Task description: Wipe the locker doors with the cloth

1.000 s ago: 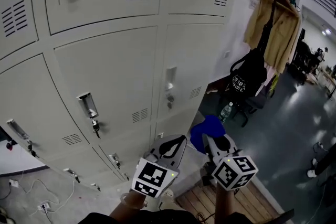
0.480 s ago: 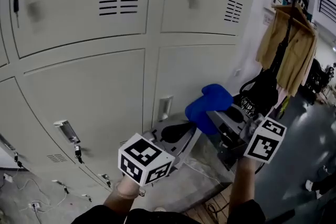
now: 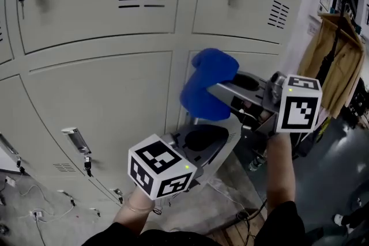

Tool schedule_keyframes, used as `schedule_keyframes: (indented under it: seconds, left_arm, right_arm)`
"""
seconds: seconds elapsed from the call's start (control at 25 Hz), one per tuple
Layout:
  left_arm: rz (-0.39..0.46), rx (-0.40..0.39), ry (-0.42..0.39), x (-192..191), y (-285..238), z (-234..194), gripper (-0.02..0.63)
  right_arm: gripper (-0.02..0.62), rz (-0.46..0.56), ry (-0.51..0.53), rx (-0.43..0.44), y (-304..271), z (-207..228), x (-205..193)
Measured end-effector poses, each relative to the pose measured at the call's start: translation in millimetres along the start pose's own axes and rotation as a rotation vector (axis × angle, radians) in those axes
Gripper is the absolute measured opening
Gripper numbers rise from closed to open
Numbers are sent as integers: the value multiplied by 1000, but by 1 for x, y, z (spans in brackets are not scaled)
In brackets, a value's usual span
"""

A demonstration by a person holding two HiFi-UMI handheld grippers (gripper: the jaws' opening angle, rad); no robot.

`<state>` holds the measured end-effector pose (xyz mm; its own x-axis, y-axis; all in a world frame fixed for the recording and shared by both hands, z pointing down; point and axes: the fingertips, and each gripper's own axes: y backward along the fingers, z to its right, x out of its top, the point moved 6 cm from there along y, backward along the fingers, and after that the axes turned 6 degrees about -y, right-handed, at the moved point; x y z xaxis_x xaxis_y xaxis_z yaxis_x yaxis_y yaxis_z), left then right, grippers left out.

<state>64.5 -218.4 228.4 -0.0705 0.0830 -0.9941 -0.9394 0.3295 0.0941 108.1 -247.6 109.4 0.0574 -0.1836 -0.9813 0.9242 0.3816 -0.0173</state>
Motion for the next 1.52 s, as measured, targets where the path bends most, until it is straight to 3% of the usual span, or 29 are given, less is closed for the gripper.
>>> schedule_keyframes:
  seconds: [0.24,0.4,0.64,1.52]
  left_arm:
    - [-94,32,-127,-4,-12,-3,6]
    - [-98,35,-109,-6,-16,-7,6]
    - [-102,56,-126,-8,-18,-8,6]
    - [-130,41,-140,-25,-40,4,6]
  right_arm:
    - [84,-28,33,-41,-18,10,10]
    - [84,-27,45,-44,-18,10,10]
    - [84,-16,67,-118,-4,19,11]
    - [84,20,73,-487,95,84,18]
